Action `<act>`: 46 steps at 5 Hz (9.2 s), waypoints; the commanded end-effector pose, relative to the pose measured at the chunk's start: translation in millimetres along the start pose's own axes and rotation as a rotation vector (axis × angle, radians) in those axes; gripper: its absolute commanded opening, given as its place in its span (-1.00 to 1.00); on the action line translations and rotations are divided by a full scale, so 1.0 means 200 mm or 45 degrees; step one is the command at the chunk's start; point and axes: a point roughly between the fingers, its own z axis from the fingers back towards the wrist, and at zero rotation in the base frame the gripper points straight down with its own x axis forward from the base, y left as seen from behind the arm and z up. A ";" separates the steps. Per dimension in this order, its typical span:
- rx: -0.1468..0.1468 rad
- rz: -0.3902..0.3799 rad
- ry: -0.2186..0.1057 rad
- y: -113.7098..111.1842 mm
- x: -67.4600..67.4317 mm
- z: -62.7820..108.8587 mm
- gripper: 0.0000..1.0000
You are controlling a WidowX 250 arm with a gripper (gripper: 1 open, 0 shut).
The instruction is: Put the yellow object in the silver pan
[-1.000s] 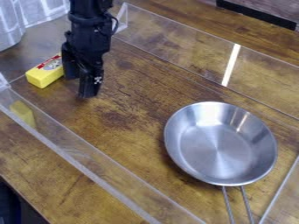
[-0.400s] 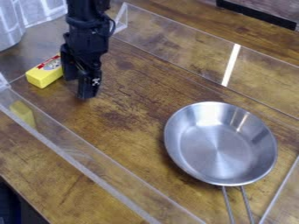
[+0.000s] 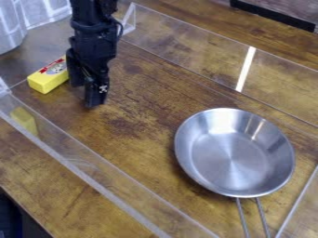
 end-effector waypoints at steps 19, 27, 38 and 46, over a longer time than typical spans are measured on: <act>0.005 0.089 -0.242 0.24 -0.13 -0.07 1.00; -0.014 0.070 -0.193 0.14 -0.04 -0.31 1.00; 0.061 0.029 -0.427 -0.62 0.16 0.67 -1.00; 0.010 -0.034 -0.420 -1.11 0.36 0.44 1.00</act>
